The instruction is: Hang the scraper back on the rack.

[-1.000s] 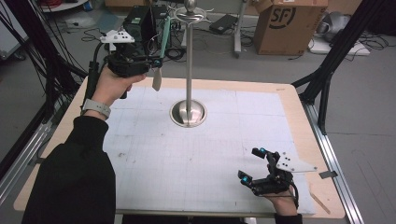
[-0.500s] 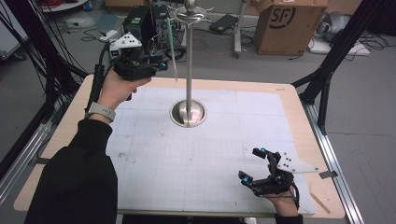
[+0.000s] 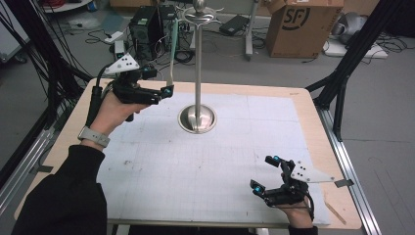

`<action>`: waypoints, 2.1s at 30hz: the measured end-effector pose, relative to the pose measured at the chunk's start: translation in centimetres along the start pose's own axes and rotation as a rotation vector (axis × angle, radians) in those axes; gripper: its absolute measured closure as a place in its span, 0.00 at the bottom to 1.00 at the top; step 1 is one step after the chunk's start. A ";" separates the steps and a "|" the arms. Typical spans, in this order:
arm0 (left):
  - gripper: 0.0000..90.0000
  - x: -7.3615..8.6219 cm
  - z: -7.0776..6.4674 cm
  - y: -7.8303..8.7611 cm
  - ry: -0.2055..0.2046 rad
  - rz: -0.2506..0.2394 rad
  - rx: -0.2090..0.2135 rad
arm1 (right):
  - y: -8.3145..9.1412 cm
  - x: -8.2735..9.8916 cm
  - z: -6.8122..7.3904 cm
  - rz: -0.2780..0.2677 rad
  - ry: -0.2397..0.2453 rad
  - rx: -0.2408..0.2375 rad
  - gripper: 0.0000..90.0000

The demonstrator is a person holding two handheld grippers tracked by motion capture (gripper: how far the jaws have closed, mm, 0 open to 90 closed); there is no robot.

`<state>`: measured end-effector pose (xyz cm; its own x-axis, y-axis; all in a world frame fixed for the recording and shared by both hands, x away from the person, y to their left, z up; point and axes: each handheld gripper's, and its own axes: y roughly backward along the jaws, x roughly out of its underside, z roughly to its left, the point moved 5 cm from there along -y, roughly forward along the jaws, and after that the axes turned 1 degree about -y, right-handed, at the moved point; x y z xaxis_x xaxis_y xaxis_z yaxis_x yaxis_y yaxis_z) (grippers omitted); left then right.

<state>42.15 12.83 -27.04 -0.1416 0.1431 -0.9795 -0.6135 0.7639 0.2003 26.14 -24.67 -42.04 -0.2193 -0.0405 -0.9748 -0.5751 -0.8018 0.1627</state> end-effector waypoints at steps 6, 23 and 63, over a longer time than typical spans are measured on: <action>0.02 1.2 -0.2 2.1 0.055 -0.064 0.049 | -0.1 0.0 -0.1 -0.001 -0.001 0.002 0.00; 0.02 7.3 -2.1 7.6 -0.015 -0.103 0.020 | -0.7 -0.1 -0.3 -0.001 0.008 0.002 0.00; 0.02 18.7 -4.4 14.9 0.000 -0.153 -0.124 | -0.8 0.3 -1.7 -0.050 0.050 0.094 0.00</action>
<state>26.90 24.09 -42.23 -0.0395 0.0317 -0.9987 -0.7190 0.6931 0.0504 27.88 -25.04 -42.71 -0.1505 -0.0332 -0.9881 -0.6561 -0.7443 0.1249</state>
